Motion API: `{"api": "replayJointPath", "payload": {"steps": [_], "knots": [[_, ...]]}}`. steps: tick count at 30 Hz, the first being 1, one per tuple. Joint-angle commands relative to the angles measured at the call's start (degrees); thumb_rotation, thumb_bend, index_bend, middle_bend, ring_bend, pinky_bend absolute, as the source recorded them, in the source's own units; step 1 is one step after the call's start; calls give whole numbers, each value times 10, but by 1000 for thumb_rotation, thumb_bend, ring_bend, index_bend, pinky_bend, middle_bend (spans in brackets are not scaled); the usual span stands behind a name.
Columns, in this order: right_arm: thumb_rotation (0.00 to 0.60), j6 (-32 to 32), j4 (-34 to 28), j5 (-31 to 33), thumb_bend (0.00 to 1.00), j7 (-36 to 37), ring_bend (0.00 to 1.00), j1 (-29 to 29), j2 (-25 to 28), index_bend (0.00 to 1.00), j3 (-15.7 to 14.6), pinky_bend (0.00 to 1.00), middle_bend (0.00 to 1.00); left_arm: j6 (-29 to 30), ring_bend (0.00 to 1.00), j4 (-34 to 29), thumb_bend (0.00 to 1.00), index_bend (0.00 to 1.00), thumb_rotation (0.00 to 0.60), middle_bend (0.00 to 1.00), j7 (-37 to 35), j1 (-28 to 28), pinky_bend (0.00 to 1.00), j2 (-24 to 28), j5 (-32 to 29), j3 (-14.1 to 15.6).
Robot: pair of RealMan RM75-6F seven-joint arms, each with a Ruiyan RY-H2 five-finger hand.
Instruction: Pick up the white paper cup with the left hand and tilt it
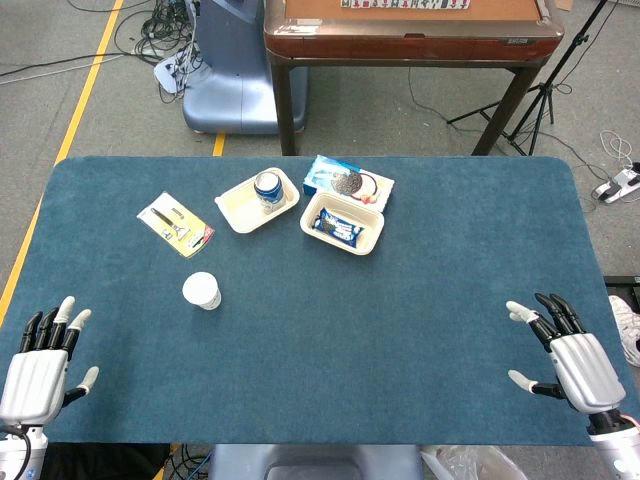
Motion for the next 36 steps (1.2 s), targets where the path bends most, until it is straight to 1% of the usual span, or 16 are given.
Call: {"api": "replayJointPath", "payload": {"steps": [1, 7, 14, 17, 20, 23, 26, 29, 32, 36], "knots": [[600, 2, 0, 0, 111, 0, 52, -1, 0, 176, 0, 0, 286, -2, 0, -1, 229, 123, 600, 0, -2, 0, 0, 1, 1, 1], [600, 9, -3, 1, 111, -4, 52, -3, 7, 176, 3, 0, 286, -10, 0, -3, 228, 124, 600, 0, -19, -7, 0, 9, 0, -3], [600, 29, -16, -7, 111, -22, 52, -4, 14, 176, 12, 0, 286, -60, 0, -12, 229, 126, 600, 0, -85, -47, 0, 36, -1, -24], [600, 34, -23, -9, 110, -31, 52, -5, 16, 176, 15, 0, 286, -104, 0, -15, 229, 133, 600, 0, -123, -77, 0, 49, -7, -36], [600, 36, -28, -11, 111, -39, 52, -5, 17, 176, 17, 0, 286, -166, 0, -15, 229, 134, 600, 0, -170, -118, 0, 66, -21, -50], [600, 34, -32, -13, 111, -44, 52, -4, 16, 176, 16, 0, 286, -219, 0, -9, 229, 135, 600, 0, -204, -156, 0, 71, -35, -65], [600, 34, -35, -15, 111, -48, 52, -4, 16, 176, 15, 0, 286, -273, 0, -1, 229, 135, 600, 0, -221, -194, 0, 70, -56, -77], [600, 34, -37, -16, 111, -50, 52, -6, 16, 176, 14, 0, 286, -327, 0, 5, 229, 133, 600, 0, -215, -230, 0, 69, -85, -84], [600, 37, -39, -16, 111, -53, 52, -8, 16, 176, 14, 0, 286, -382, 0, 11, 228, 130, 600, 0, -194, -270, 0, 60, -137, -93], [600, 38, -39, -14, 111, -53, 52, -10, 16, 175, 13, 0, 286, -421, 0, 26, 228, 113, 600, 0, -159, -311, 0, 40, -194, -98]]}}
